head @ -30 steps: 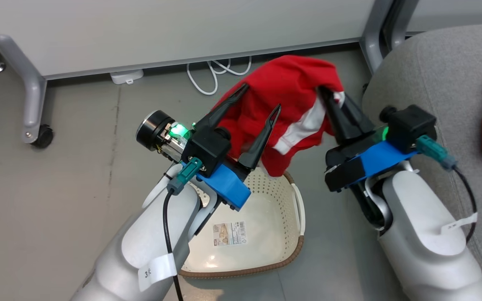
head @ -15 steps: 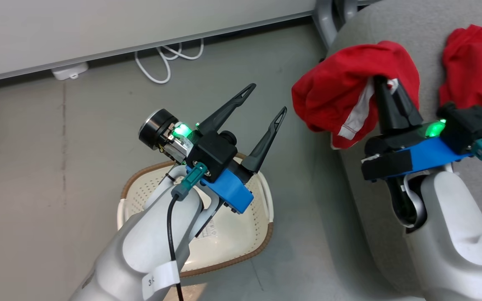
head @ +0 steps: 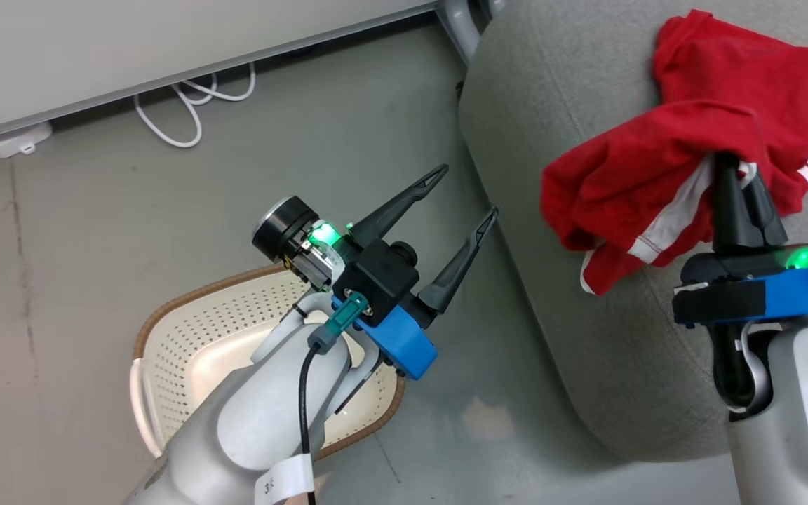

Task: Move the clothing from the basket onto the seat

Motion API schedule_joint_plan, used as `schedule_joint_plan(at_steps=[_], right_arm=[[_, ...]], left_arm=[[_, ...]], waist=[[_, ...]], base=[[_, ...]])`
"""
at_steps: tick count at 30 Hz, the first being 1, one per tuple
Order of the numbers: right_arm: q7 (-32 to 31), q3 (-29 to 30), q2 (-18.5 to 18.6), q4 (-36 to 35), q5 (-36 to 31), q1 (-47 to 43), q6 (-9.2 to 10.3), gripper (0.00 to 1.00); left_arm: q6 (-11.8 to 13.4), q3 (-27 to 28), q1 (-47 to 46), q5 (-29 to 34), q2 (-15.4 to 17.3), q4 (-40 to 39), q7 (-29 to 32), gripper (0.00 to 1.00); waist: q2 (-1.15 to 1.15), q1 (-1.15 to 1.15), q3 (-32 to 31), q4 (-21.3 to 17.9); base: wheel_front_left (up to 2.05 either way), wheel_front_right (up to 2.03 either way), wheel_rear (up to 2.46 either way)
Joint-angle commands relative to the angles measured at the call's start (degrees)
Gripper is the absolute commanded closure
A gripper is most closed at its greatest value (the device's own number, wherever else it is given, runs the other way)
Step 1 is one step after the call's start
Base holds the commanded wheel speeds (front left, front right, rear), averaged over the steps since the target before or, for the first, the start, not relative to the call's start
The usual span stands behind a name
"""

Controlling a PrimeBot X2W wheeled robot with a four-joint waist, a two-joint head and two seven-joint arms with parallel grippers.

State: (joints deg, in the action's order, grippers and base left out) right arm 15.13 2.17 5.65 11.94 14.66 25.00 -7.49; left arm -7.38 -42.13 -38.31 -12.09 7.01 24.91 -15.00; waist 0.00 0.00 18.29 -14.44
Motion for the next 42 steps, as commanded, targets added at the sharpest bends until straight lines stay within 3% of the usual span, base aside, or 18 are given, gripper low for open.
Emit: schedule_joint_plan(at_steps=[1,15,19,26,35,42], right_arm=[[0.02,0.66,-0.19,-0.48,-0.2,-1.05,-0.01,1.0],[0.02,3.03,-1.28,-1.45,-0.62,-1.58,-0.01,1.0],[0.02,2.98,-0.95,-2.84,-0.69,1.54,-0.01,1.0],[0.02,8.46,0.58,-8.16,0.16,12.58,-0.01,1.0],[0.01,22.11,8.93,-11.45,0.37,28.97,-0.01,1.0],[0.01,28.64,17.03,-6.25,-0.77,31.47,-0.01,1.0]], left_arm=[[-0.1,-0.36,0.45,-0.19,0.24,-0.05,-0.27,0.0],[-0.11,-1.69,-0.83,-0.57,0.92,-0.16,-0.27,0.0],[-0.11,-1.62,-1.99,0.04,1.23,-0.61,-0.27,0.0],[-0.11,-2.24,-5.94,1.29,2.48,-1.39,0.05,0.0],[-0.1,-3.58,-12.93,3.15,4.51,-4.66,2.23,0.0],[-0.1,-5.16,-16.36,4.21,5.66,-7.29,3.59,0.0]], waist=[[0.0,0.0,0.62,-1.17],[0.0,0.0,2.03,-2.99],[0.0,0.0,3.91,-2.86],[0.0,0.0,10.79,-2.62],[0.0,0.0,23.01,-1.9],[0.0,0.0,29.36,-1.71]], base=[[0.0,0.0,0.0],[0.0,0.0,0.0],[0.0,0.0,0.0],[0.0,0.0,0.0],[0.0,0.0,0.0],[0.0,0.0,0.0]])
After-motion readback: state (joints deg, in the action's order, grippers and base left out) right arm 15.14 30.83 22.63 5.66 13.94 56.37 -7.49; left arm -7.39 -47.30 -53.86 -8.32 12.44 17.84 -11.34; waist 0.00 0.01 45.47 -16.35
